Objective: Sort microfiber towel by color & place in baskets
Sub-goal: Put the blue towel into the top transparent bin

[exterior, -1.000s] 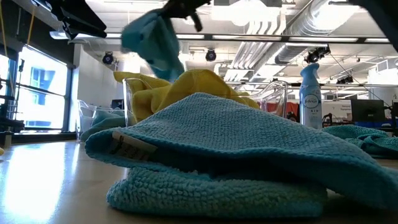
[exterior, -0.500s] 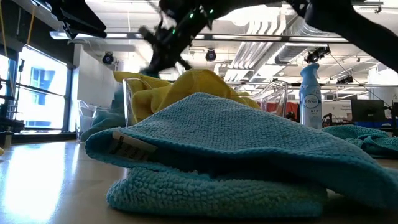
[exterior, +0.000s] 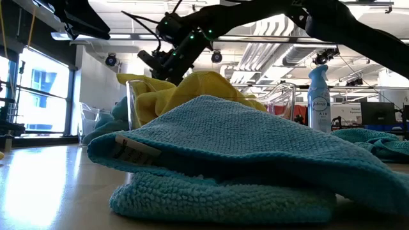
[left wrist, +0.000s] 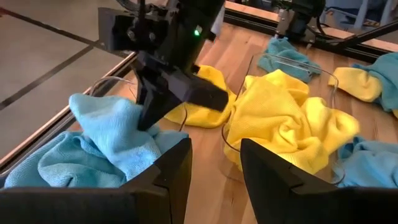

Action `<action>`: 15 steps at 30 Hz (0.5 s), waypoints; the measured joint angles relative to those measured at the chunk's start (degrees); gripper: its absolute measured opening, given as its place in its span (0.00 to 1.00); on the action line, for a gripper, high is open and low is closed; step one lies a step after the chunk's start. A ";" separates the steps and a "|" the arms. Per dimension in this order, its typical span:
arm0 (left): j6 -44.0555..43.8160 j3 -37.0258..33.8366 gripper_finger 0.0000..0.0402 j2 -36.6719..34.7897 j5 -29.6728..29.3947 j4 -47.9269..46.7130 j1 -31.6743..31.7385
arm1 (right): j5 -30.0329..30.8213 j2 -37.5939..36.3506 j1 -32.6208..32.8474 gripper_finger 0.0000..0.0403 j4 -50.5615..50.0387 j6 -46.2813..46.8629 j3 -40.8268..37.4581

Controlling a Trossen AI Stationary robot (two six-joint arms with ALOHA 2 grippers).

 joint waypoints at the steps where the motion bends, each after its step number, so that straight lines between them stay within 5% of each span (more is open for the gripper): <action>1: 0.00 0.00 0.31 0.03 0.00 -0.01 0.00 | -0.27 -0.29 -0.25 0.16 -0.34 0.32 0.01; 8: -0.02 0.00 0.31 1.08 -0.94 0.17 0.02 | -2.88 -4.99 -1.85 0.38 -5.36 0.49 0.15; 15: -2.97 0.02 0.31 6.23 -7.78 0.81 0.52 | -2.41 -10.30 -2.43 0.42 -15.60 1.50 0.15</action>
